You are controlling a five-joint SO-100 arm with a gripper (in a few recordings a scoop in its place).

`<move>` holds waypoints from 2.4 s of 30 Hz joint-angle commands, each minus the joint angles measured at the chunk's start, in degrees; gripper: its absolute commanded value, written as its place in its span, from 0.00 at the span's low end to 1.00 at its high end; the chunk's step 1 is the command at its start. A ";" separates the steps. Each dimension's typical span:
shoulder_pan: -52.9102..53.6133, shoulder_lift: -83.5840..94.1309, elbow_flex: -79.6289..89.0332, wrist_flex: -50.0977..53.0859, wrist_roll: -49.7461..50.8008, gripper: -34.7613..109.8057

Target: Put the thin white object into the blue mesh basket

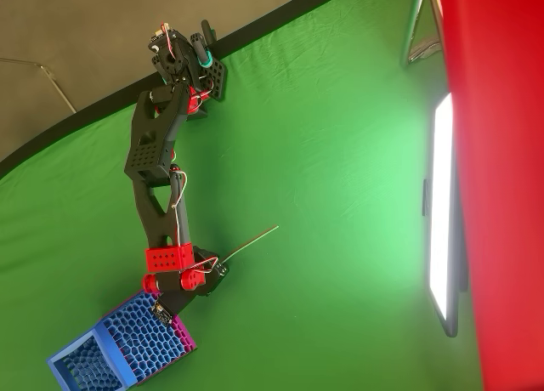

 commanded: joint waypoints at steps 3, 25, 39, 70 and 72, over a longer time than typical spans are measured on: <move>-0.44 0.53 -2.02 0.44 -0.35 0.24; -0.79 9.23 1.76 0.26 2.46 0.24; -3.25 20.13 3.78 0.70 6.77 0.24; 9.32 33.84 -19.16 0.35 8.26 0.24; 10.46 31.90 -23.20 0.26 7.65 0.24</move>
